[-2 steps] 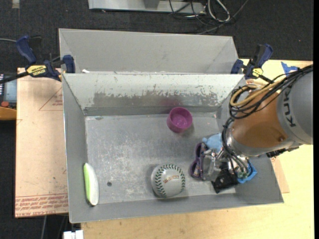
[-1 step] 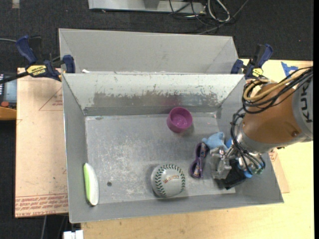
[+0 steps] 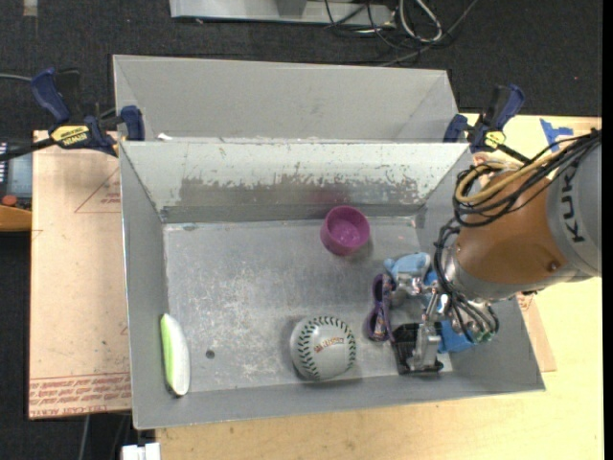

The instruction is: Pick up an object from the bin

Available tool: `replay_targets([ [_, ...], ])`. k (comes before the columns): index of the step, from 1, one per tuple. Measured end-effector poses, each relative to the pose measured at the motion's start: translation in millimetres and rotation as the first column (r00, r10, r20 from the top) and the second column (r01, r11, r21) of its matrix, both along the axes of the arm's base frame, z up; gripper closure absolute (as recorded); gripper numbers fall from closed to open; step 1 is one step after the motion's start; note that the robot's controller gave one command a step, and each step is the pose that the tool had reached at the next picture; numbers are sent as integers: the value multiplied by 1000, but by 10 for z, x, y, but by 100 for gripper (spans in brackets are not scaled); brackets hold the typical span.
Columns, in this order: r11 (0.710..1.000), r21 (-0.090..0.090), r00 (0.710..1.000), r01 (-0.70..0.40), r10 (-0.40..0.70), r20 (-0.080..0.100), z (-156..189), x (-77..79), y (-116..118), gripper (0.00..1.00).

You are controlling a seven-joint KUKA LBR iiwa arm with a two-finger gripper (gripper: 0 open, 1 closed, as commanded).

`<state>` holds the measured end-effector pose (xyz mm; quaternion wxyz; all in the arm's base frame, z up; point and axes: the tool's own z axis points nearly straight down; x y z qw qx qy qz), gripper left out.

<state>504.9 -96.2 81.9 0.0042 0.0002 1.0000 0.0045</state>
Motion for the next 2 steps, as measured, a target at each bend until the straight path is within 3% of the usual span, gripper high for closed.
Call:
replay_targets([
  [1, 997, 1, 997, 80, -80, 0, -52, 3, 20, 0],
  [2, 996, 0, 996, -93, 93, 5, -61, 232, 118, 100],
])
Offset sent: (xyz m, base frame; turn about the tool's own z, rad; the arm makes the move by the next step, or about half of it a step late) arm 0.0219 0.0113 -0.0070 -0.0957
